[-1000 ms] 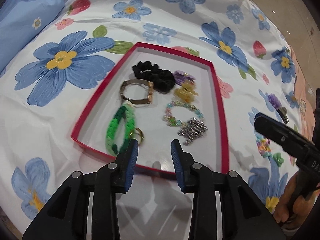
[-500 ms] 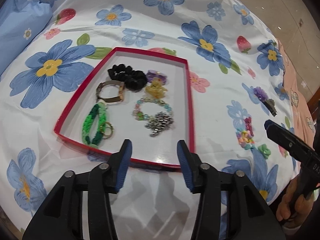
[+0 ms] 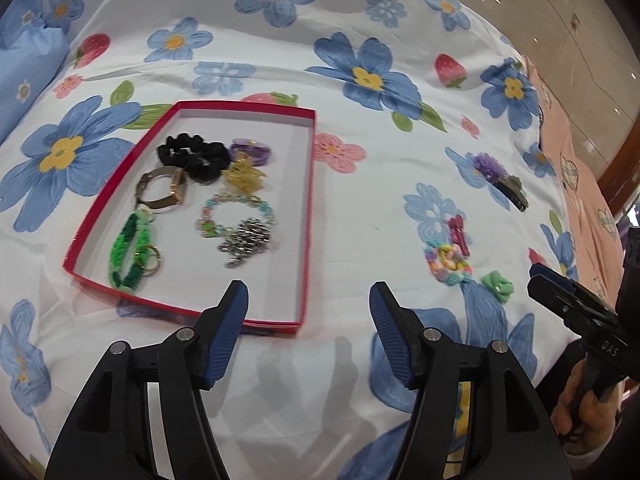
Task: Organize jewelry
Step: 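Move both open tools back toward the remaining accessories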
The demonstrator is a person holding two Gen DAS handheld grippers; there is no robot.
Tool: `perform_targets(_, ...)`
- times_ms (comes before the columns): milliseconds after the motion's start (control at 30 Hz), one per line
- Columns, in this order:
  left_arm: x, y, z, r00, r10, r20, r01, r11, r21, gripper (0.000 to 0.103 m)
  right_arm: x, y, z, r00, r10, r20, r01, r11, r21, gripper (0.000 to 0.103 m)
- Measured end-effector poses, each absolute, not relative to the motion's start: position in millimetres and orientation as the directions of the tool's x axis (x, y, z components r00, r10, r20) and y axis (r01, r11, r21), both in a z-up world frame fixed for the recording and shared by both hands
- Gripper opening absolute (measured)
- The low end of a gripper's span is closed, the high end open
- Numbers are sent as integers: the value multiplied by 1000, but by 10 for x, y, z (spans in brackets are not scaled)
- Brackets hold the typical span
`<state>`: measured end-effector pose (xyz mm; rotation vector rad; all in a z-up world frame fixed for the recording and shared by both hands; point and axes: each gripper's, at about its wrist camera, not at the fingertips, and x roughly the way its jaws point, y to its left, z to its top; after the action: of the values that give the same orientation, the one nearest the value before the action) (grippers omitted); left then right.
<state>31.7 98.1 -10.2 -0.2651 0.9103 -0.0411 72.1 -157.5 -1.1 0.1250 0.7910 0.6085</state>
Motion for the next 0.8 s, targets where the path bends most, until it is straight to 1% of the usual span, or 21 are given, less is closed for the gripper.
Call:
perform_targets(200, 354, 765, -117, 603, -169, -779, -37, 970, -239, 67, 682, -1821, -94, 561, 525, -640, -420, 847, 326, 65)
perform_targets(400, 399, 600, -110, 596, -190, -780, -9, 970, -242, 69, 678, -2005, -164, 572, 504, -647, -384, 862, 331, 67)
perform_targets(800, 552, 273, -152, 569, -209, -795, 57, 975, -215, 70, 754, -2177, -253, 570, 501, -652, -356, 865, 354, 67)
